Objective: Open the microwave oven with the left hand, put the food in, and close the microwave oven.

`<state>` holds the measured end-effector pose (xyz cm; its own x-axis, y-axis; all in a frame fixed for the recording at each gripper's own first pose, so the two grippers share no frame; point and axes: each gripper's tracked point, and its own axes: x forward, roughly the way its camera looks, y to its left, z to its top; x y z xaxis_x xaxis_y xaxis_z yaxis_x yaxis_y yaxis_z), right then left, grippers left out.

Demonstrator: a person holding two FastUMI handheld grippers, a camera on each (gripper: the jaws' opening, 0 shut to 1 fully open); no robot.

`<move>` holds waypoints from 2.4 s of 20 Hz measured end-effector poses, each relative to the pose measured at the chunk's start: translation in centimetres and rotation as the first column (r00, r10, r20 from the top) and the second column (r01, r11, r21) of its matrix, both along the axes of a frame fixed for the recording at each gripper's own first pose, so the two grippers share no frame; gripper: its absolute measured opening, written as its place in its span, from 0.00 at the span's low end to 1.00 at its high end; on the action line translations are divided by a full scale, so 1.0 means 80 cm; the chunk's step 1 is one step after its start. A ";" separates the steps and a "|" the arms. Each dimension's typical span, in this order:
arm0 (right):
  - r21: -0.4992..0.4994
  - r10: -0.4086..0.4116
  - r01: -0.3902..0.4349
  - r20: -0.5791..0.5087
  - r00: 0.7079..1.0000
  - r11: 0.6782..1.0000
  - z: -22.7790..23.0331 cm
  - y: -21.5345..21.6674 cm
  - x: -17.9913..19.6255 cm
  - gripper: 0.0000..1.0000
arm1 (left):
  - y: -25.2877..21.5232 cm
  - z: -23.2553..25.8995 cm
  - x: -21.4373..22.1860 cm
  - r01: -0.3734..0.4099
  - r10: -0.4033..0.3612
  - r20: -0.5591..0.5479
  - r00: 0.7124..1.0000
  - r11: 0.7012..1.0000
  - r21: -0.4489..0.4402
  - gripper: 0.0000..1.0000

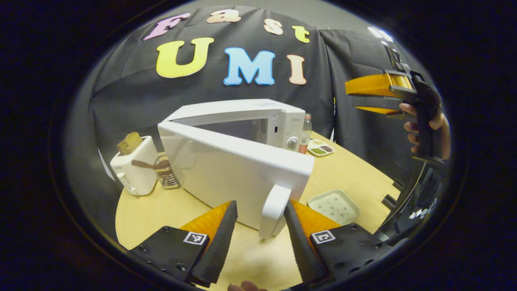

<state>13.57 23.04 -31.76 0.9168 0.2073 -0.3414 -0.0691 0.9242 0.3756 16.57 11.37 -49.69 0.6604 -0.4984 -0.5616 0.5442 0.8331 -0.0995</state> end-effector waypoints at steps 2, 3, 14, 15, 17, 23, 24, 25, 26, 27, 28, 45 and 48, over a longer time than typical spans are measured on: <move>-0.004 -0.013 0.014 0.021 1.000 1.000 0.012 -0.009 -0.002 0.78 | 0.006 0.043 0.009 -0.016 0.017 0.049 0.999 1.000 -0.024 0.89; -0.002 -0.017 0.017 0.029 0.999 1.000 0.018 -0.011 -0.003 0.78 | 0.011 0.066 0.011 -0.031 0.034 0.068 0.997 0.999 -0.040 0.81; -0.078 -0.029 0.029 0.013 1.000 0.996 0.049 -0.021 -0.038 0.78 | 0.075 -0.013 0.055 -0.045 0.039 0.086 0.996 0.997 0.061 0.94; -0.089 -0.029 0.030 0.015 0.999 0.996 0.053 -0.020 -0.040 0.78 | 0.069 -0.014 0.054 -0.040 0.035 0.086 0.996 0.998 0.055 0.94; -0.100 -0.043 0.046 0.032 0.999 0.994 0.065 -0.021 -0.041 0.78 | 0.059 -0.004 0.055 -0.032 0.029 0.093 0.995 0.999 0.031 0.94; -0.053 -0.090 0.092 0.040 0.995 0.994 0.081 -0.027 -0.046 0.78 | 0.031 -0.010 0.066 -0.029 0.031 0.062 0.998 0.999 -0.035 0.96; -0.052 -0.100 0.103 0.044 0.994 0.993 0.084 -0.030 -0.046 0.78 | 0.026 -0.007 0.071 -0.023 0.025 0.071 0.997 0.999 -0.039 0.95; -0.055 -0.107 0.110 0.050 0.993 0.992 0.087 -0.033 -0.046 0.78 | 0.021 -0.005 0.076 -0.015 0.018 0.077 0.997 0.999 -0.044 0.94; -0.059 -0.112 0.115 0.049 0.992 0.992 0.087 -0.035 -0.046 0.78 | 0.014 -0.005 0.081 -0.005 0.009 0.082 0.997 0.999 -0.046 0.92; -0.064 -0.115 0.118 0.048 0.992 0.991 0.087 -0.037 -0.046 0.78 | 0.006 -0.006 0.087 0.007 -0.003 0.083 0.997 0.999 -0.046 0.94; -0.070 -0.120 0.123 0.048 0.992 0.990 0.089 -0.040 -0.046 0.78 | -0.003 -0.010 0.093 0.020 -0.016 0.082 0.997 0.999 -0.044 0.94; -0.117 -0.268 0.266 0.007 0.964 0.957 0.074 -0.119 -0.016 0.78 | -0.125 -0.061 0.230 0.105 -0.103 0.095 0.990 0.994 -0.015 0.94; -0.131 -0.283 0.280 -0.003 0.959 0.951 0.068 -0.132 -0.014 0.78 | -0.142 -0.070 0.235 0.125 -0.122 0.086 0.989 0.992 -0.021 0.94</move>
<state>12.46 12.47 -26.31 0.9237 -0.1049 -0.3684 0.2078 0.9452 0.2519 35.35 -0.02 -55.30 0.6371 -0.5929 -0.4925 0.6501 0.7566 -0.0700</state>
